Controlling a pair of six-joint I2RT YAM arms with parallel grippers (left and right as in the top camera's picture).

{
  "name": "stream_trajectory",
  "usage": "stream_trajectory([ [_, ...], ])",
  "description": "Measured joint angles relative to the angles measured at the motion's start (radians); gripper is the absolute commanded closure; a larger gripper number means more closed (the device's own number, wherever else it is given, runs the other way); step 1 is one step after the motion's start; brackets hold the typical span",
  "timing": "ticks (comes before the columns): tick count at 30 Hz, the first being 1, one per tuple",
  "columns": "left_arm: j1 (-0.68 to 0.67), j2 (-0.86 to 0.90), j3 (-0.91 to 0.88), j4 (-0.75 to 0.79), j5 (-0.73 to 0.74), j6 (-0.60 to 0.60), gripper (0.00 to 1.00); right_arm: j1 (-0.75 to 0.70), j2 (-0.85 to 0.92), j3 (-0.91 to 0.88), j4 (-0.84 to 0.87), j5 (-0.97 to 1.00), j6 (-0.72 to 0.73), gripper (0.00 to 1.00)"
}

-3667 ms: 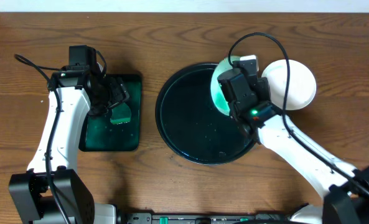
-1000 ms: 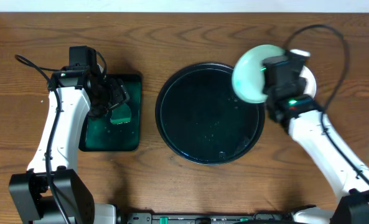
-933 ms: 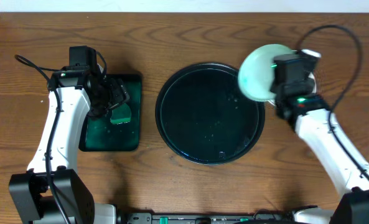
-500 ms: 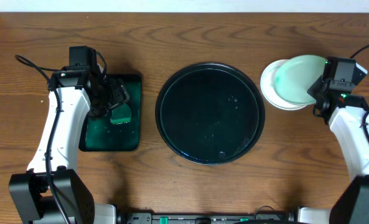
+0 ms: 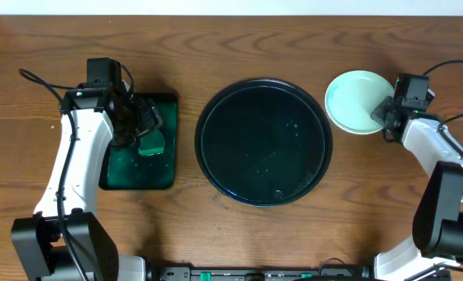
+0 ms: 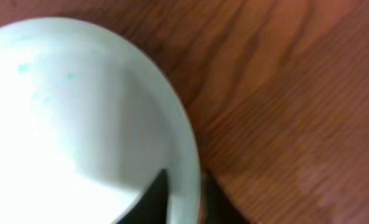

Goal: Clean dirty plates on tray and stack at the side
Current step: 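Open the right gripper and withdraw it from the stack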

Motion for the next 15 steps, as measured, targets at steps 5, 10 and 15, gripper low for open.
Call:
stream_trajectory([
  [5, 0.0, 0.0, 0.0, 0.0, 0.0, 0.0, 0.18, 0.001, 0.0, 0.0, 0.001, -0.028, -0.008, 0.33],
  [10, 0.0, 0.0, 0.0, 0.003, -0.008, 0.0, 0.18, 0.017, -0.064, 0.0, -0.029, -0.034, -0.073, 0.01],
  [15, 0.0, 0.0, 0.0, 0.007, -0.05, 0.0, 0.18, 0.077, -0.263, 0.0, -0.088, -0.035, -0.118, 0.01],
])
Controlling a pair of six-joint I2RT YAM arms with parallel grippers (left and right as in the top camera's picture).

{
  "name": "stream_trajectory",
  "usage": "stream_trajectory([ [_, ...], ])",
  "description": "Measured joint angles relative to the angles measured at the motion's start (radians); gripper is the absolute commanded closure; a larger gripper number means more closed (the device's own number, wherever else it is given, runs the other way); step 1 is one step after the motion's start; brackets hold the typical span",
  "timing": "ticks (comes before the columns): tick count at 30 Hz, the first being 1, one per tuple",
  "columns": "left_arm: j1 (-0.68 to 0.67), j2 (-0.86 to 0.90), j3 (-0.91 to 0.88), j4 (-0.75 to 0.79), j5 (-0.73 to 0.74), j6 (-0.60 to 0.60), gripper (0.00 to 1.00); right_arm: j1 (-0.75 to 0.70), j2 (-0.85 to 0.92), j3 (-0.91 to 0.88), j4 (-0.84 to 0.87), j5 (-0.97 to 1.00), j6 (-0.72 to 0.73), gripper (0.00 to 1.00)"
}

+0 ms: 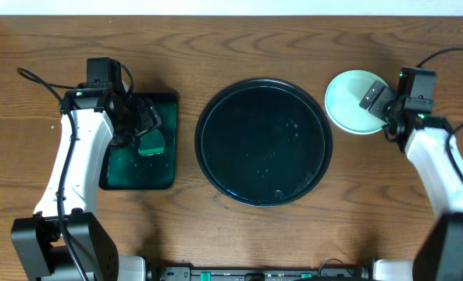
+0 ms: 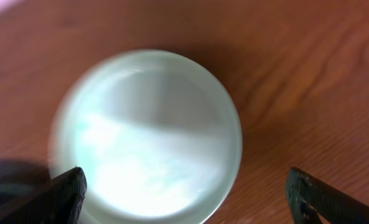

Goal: Clean dirty plates on tray and stack at the side

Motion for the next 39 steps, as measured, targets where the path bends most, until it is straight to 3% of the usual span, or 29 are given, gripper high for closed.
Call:
stream_trajectory([
  [10, 0.0, 0.0, 0.0, 0.039, -0.084, 0.0, 0.18, 0.213, -0.354, 0.0, -0.097, 0.002, -0.234, 0.01],
  [17, -0.009, -0.057, 0.0, 0.039, -0.087, 0.034, 0.18, 0.258, -0.491, 0.001, -0.098, 0.01, -0.295, 0.01],
  [26, -0.061, -0.472, 0.0, 0.026, -0.087, 0.101, 0.18, 0.258, -0.579, 0.001, -0.125, 0.012, -0.397, 0.01],
  [32, -0.063, -0.797, 0.002, -0.071, -0.095, 0.112, 0.18, 0.258, -0.718, 0.001, -0.132, 0.025, -0.524, 0.01],
  [39, -0.063, -1.039, 0.004, -0.208, -0.098, 0.114, 0.18, 0.258, -0.818, 0.002, -0.191, 0.069, -0.568, 0.01],
])
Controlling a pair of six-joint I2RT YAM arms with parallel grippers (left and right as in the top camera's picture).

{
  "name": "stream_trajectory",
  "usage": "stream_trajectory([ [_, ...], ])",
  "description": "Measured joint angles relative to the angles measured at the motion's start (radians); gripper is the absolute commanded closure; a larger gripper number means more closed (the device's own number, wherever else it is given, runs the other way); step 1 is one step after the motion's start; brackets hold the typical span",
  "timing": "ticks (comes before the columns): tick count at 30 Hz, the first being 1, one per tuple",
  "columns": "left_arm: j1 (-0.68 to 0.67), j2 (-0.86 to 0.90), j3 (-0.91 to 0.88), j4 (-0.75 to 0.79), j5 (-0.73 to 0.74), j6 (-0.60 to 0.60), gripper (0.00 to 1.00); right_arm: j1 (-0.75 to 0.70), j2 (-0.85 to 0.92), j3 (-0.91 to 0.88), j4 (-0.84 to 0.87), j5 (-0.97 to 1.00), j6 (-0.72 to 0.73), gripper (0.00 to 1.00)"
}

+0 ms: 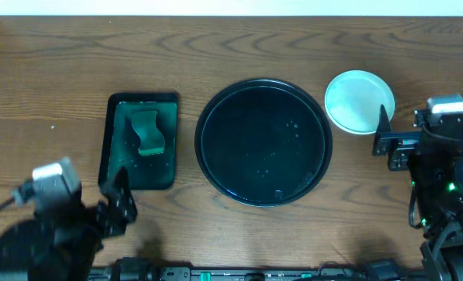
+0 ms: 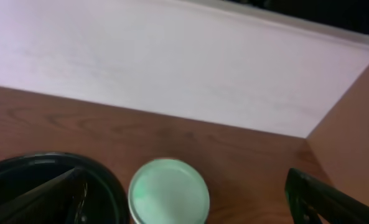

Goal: Clean dirty plates on tray and stack at the side

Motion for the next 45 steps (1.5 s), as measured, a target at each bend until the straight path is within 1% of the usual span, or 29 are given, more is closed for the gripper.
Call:
stream_trajectory([
  [2, 0.0, -0.04, 0.0, -0.026, 0.0, 0.0, 0.18, 0.0, 0.001, 0.0, -0.031, 0.003, -0.002, 0.01],
  [7, 0.0, -0.125, 0.0, -0.079, 0.0, 0.0, 0.18, 0.0, 0.003, 0.0, -0.173, 0.006, -0.005, 0.01],
  [9, 0.0, -0.133, 0.0, -0.108, 0.0, 0.0, 0.18, 0.0, 0.003, 0.0, -0.23, 0.007, -0.006, 0.01],
  [14, 0.0, -0.131, 0.001, -0.205, 0.0, 0.0, 0.18, 0.0, 0.003, 0.0, -0.31, 0.005, -0.007, 0.01],
  [20, 0.0, -0.131, 0.001, -0.235, 0.0, 0.0, 0.18, 0.0, 0.003, 0.0, -0.418, 0.002, -0.007, 0.01],
  [45, 0.0, -0.131, 0.001, -0.234, 0.0, -0.001, 0.18, 0.0, 0.003, 0.0, -0.432, -0.002, -0.007, 0.01],
])
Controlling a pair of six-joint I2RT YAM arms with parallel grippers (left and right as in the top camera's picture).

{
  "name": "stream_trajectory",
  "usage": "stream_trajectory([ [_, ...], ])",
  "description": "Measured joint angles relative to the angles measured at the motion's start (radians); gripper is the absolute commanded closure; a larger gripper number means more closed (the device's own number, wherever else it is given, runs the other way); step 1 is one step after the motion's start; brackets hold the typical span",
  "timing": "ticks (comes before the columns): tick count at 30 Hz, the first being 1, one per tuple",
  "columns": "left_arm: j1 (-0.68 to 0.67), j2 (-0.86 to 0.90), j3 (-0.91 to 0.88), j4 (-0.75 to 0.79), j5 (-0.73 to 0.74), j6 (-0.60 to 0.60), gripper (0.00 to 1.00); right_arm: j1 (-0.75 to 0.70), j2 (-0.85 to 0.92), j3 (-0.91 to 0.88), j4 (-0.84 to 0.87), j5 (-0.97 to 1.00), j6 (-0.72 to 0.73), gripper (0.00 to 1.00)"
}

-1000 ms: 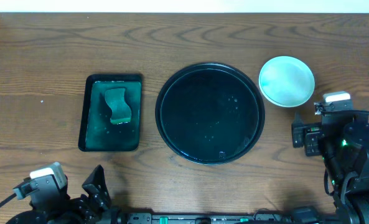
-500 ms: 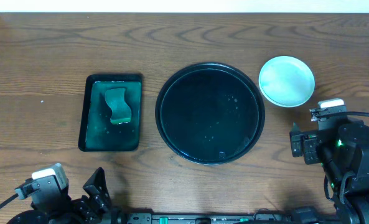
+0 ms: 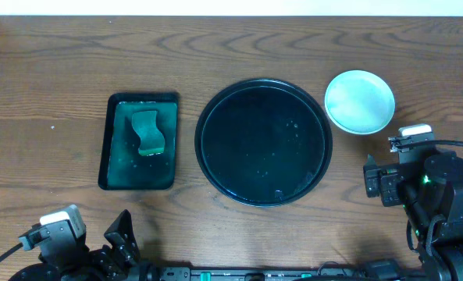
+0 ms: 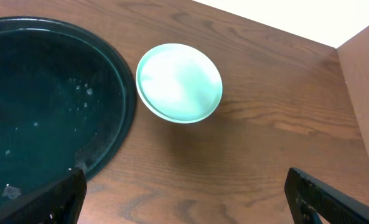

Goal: Clean dirty plates on tray and stack at the side

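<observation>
Pale green plates sit on the table right of the round dark tray. In the right wrist view the top plate looks clean, and a second rim shows under its left edge. The tray holds no plate, only droplets and specks. My right gripper is open and empty, high above the wood near the table's front right; its fingers stand wide apart. My left gripper is pulled back at the front left corner, and its jaws are unclear.
A rectangular green basin stands left of the tray with a green sponge lying in it. The wall runs along the table's far edge.
Both arms have drawn further back toward the table's front edge. The right wrist view now looks down on the plates and tray instead of at the wall. Plates, tray and sponge have not moved.
My right gripper was shut on the plate's rim beside the tray while my left gripper was at the sponge in the basin. Then the right gripper stood open above the plate. Later both arms were back at the front corners, with the sponge in the basin, as now.
</observation>
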Motion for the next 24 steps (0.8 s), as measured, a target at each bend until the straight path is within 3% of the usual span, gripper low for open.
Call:
stream_trajectory([
  [8, 0.0, 0.0, 0.0, 0.016, -0.017, 0.019, 0.18, 0.0, 0.0, 0.0, 0.0, 0.0, 0.0, 0.01],
  [13, 0.0, 0.0, -0.003, 0.123, -0.032, 0.177, 0.18, 0.0, 0.0, 0.0, 0.0, 0.0, 0.0, 0.01],
  [20, 0.0, -0.001, -0.078, 0.365, -0.033, 0.379, 0.18, 0.0, 0.0, 0.0, -0.001, -0.001, 0.0, 0.01],
  [24, 0.0, -0.028, -0.227, 0.624, -0.026, 0.417, 0.18, 0.0, 0.0, 0.0, 0.0, -0.002, 0.0, 0.01],
])
